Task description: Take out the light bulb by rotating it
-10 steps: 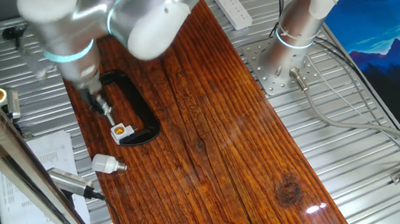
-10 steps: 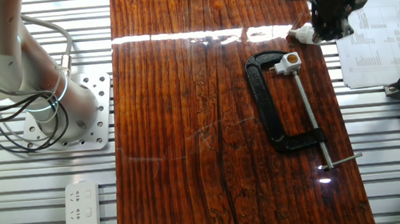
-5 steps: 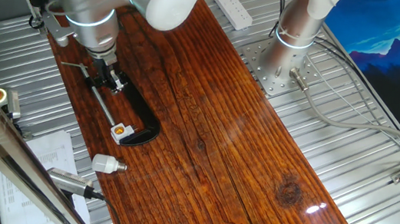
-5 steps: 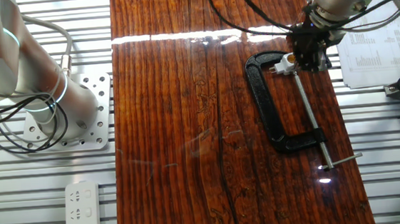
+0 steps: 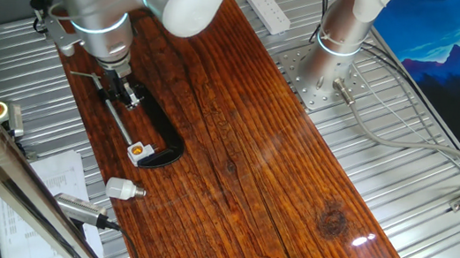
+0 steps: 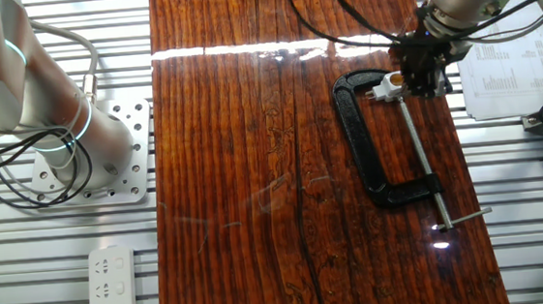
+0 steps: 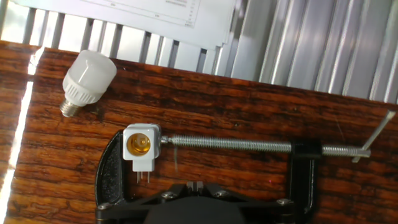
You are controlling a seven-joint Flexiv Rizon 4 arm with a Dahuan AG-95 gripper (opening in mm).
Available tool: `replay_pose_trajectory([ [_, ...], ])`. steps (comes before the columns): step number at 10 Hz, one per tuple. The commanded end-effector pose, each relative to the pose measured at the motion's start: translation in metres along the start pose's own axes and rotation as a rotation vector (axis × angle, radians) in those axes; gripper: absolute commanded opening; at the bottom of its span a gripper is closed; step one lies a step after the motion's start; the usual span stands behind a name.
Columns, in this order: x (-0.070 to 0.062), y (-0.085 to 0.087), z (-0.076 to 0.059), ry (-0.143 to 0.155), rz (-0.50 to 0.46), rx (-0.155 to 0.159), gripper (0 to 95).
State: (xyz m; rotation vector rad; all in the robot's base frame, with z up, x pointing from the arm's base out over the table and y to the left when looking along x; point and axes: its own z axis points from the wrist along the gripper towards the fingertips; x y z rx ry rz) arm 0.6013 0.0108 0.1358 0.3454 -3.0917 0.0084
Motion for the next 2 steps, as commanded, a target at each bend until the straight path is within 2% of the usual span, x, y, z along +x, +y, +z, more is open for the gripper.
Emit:
replay_pose_trajectory([
  [1, -0.0021, 0.0002, 0.0005, 0.005, -0.008, 0.007, 0.0],
  [2, -0.0020, 0.0001, 0.0004, 0.001, -0.013, 0.006, 0.0],
])
